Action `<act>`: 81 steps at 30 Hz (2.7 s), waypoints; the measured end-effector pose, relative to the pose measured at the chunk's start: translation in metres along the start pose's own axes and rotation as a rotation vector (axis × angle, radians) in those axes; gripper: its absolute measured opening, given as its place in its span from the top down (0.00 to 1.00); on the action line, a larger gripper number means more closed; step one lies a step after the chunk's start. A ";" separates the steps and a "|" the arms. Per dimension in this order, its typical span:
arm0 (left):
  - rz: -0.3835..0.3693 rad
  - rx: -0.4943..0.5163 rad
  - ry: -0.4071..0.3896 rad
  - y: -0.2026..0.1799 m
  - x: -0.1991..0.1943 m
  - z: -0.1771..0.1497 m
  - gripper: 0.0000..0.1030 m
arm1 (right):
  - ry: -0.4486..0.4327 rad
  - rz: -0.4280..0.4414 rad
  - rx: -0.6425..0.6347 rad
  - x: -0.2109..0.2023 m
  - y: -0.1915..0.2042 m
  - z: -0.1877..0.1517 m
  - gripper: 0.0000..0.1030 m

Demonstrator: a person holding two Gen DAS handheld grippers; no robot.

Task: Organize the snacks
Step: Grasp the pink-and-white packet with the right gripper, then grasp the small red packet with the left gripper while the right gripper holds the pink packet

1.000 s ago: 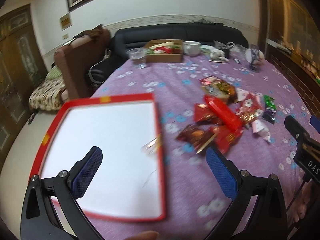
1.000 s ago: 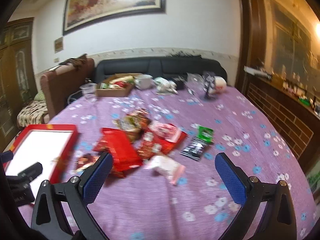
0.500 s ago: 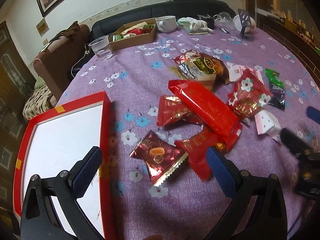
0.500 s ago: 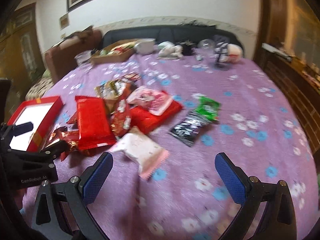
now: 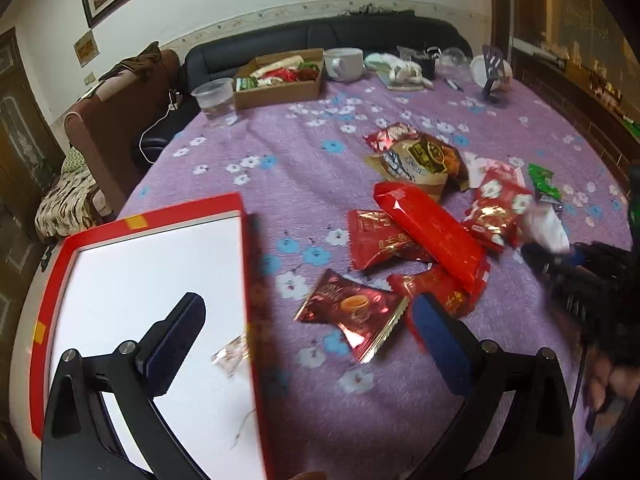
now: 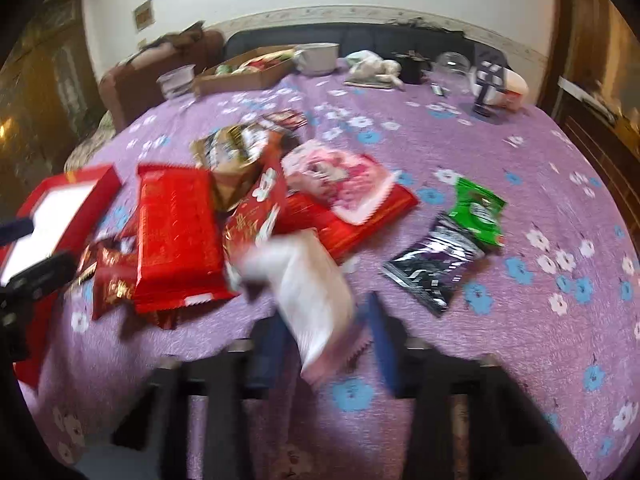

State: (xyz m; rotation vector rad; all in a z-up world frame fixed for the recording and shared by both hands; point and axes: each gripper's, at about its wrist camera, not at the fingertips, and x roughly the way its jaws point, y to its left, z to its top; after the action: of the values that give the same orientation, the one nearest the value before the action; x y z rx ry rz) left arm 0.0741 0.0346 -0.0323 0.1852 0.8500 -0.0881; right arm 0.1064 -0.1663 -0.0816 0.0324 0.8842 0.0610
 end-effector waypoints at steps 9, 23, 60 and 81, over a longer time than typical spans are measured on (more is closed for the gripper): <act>-0.055 0.120 -0.001 -0.033 -0.001 0.007 0.00 | 0.025 0.203 0.201 -0.005 -0.043 0.004 0.74; -0.289 0.264 0.110 -0.068 0.043 0.008 0.26 | -0.027 0.174 0.264 -0.007 -0.056 0.010 0.37; -0.149 0.291 0.010 -0.077 0.025 -0.003 0.69 | -0.058 0.225 0.284 0.002 -0.055 0.010 0.87; -0.121 0.289 -0.057 -0.072 0.008 -0.004 0.69 | -0.029 0.260 0.335 0.010 -0.061 0.011 0.74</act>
State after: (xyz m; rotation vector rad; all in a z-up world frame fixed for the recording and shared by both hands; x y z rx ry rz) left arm 0.0658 -0.0354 -0.0501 0.3999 0.7886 -0.3293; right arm 0.1236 -0.2267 -0.0854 0.4603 0.8490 0.1545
